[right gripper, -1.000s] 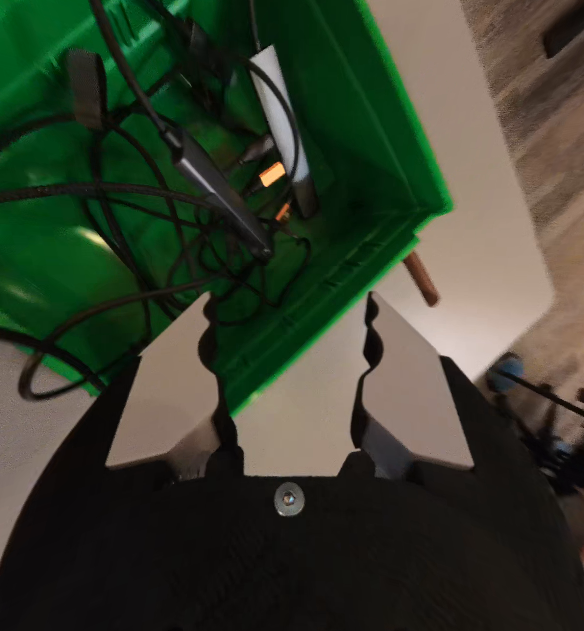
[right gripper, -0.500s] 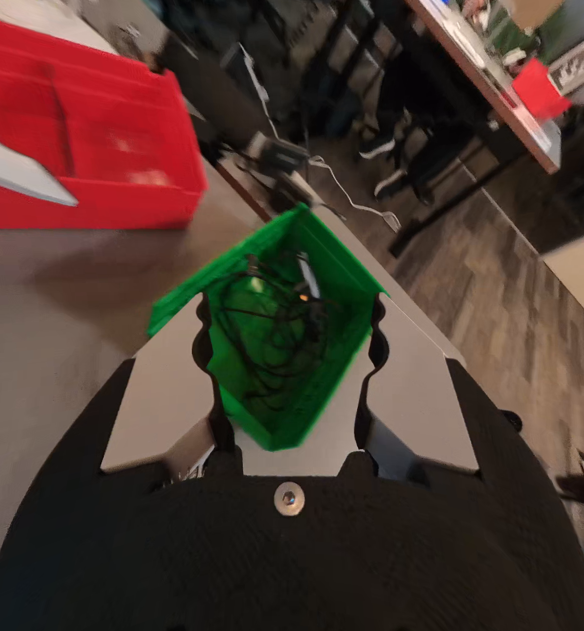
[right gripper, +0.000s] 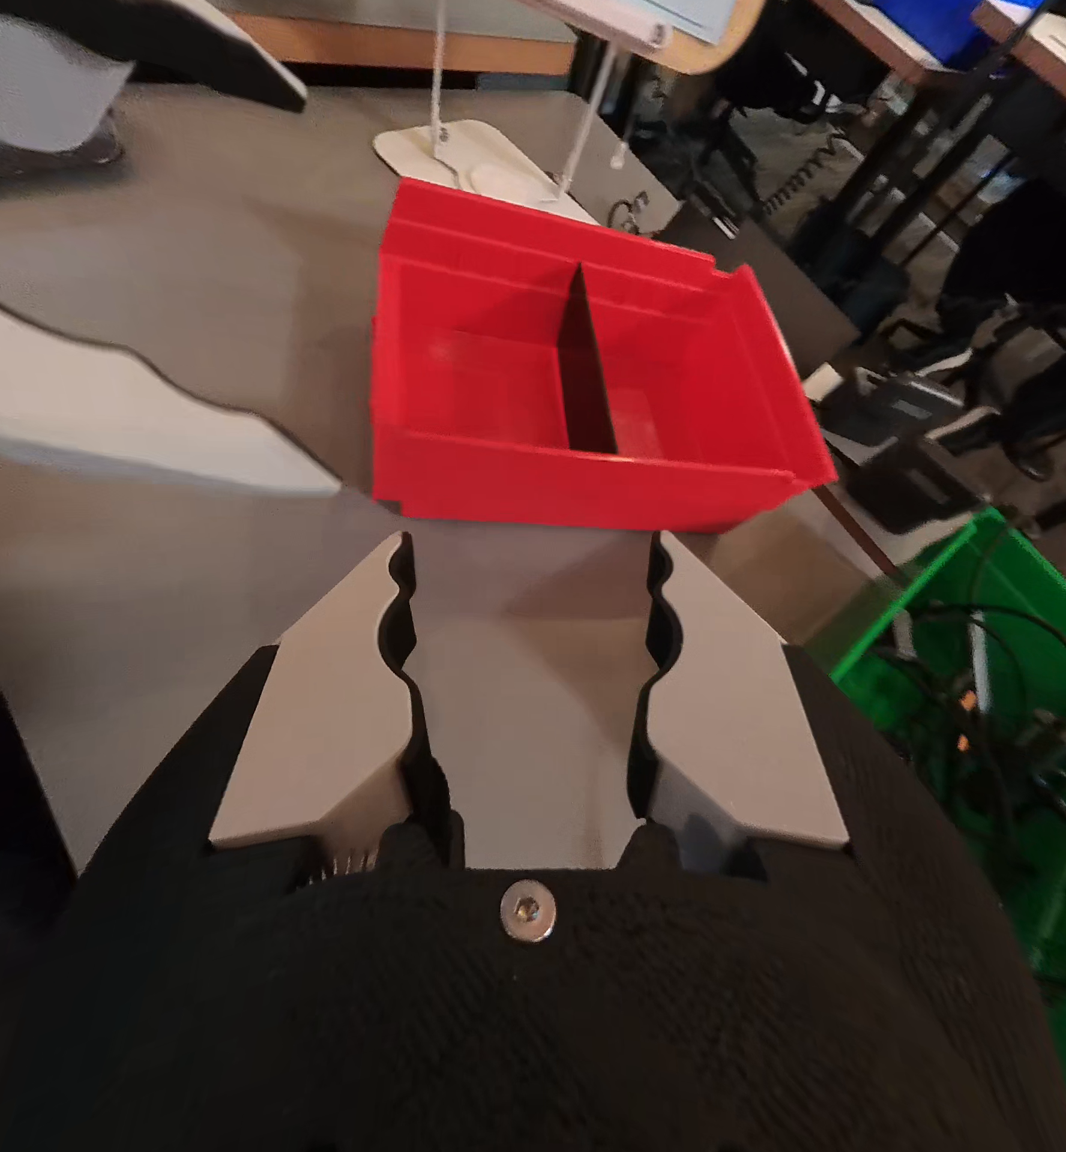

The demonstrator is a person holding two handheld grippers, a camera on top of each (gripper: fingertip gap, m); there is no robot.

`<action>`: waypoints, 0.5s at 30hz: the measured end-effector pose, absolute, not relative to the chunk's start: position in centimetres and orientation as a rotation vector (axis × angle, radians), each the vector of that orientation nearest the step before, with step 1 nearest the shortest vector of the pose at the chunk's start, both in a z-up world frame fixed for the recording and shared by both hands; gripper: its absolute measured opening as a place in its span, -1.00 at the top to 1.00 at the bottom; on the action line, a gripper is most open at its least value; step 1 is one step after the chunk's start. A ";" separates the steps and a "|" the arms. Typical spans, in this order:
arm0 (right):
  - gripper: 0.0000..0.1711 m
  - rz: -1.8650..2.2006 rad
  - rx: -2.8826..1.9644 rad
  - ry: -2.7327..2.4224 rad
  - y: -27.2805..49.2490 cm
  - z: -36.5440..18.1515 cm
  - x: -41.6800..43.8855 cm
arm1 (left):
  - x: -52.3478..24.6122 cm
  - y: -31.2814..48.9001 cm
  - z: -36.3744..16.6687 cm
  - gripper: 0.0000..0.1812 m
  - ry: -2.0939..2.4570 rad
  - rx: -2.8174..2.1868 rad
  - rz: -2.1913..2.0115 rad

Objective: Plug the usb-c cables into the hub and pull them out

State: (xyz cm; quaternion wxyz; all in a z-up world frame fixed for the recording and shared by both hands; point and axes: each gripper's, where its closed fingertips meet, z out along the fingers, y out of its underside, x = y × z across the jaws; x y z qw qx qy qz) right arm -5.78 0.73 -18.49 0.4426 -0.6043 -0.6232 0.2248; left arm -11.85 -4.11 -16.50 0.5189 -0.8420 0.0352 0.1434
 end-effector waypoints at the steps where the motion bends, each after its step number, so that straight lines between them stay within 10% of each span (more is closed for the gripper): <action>1: 0.14 0.563 -1.487 -1.564 0.0 -18.6 -6.5 | -12.3 -4.8 -16.1 -0.15 0.068 -1.990 0.343; 5: 0.28 0.567 -1.438 -1.614 -2.2 -18.7 -8.8 | -14.7 -6.9 -15.4 0.31 0.010 -1.969 0.454; 15: 0.71 0.587 -1.267 -1.662 -5.8 -17.7 -11.8 | -16.4 -8.1 -15.1 0.39 -0.006 -1.950 0.410</action>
